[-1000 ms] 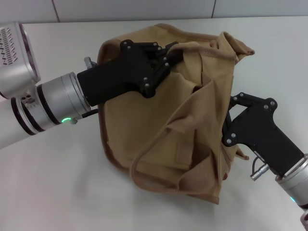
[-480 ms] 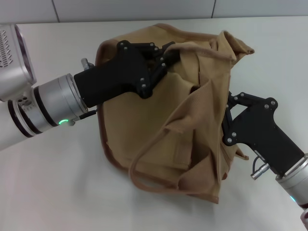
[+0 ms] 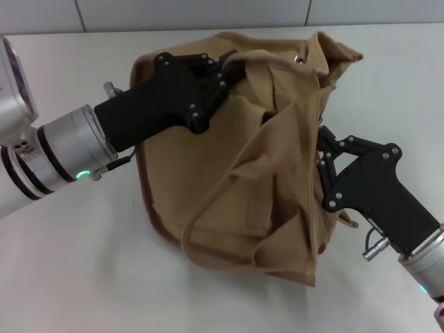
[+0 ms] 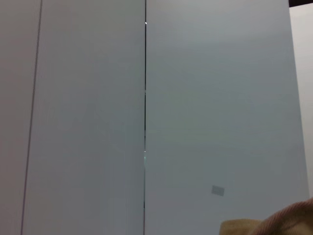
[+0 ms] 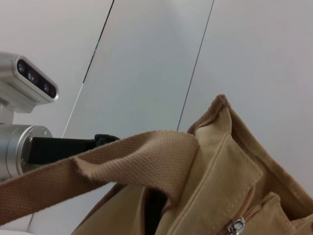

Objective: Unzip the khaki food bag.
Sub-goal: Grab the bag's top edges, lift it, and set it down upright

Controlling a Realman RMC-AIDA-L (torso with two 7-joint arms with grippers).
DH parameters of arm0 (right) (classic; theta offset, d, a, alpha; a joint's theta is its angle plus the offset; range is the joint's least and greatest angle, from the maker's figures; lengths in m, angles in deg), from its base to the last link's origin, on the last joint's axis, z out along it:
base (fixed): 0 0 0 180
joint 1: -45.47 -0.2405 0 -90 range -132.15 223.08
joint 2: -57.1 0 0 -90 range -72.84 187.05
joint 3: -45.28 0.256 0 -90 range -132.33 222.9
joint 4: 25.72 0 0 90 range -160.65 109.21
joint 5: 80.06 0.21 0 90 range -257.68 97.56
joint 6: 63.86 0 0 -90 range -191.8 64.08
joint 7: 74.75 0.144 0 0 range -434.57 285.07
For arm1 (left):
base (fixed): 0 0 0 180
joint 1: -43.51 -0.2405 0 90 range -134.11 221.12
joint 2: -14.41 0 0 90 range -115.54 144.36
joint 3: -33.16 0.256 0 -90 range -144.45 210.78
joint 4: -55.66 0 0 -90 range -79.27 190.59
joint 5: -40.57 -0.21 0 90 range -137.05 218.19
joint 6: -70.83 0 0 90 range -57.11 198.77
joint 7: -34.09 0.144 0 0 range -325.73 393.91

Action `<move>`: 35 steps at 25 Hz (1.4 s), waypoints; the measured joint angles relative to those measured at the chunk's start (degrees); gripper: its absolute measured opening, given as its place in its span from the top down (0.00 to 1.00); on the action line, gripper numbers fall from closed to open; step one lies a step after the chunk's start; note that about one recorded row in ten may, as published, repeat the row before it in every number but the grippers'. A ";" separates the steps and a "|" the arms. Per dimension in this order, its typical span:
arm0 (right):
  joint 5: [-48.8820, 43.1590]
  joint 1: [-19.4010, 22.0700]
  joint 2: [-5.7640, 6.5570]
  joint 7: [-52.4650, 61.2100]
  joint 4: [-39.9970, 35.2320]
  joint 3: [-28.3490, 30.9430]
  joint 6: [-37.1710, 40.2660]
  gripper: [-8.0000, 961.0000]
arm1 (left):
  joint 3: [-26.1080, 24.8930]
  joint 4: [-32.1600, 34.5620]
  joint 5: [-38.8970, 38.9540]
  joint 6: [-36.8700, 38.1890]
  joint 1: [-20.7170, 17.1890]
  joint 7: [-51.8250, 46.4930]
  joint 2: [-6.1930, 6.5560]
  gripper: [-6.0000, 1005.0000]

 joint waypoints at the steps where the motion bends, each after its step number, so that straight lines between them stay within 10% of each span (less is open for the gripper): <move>1: 0.00 0.00 0.00 0.01 0.00 0.00 -0.02 0.98 | 0.00 -0.02 0.34 0.07 -0.16 0.00 0.00 0.88; 35: -0.11 2.46 0.44 0.03 -0.64 -0.09 0.35 0.93 | -2.34 -0.60 10.99 -0.92 -8.67 -0.43 0.26 0.88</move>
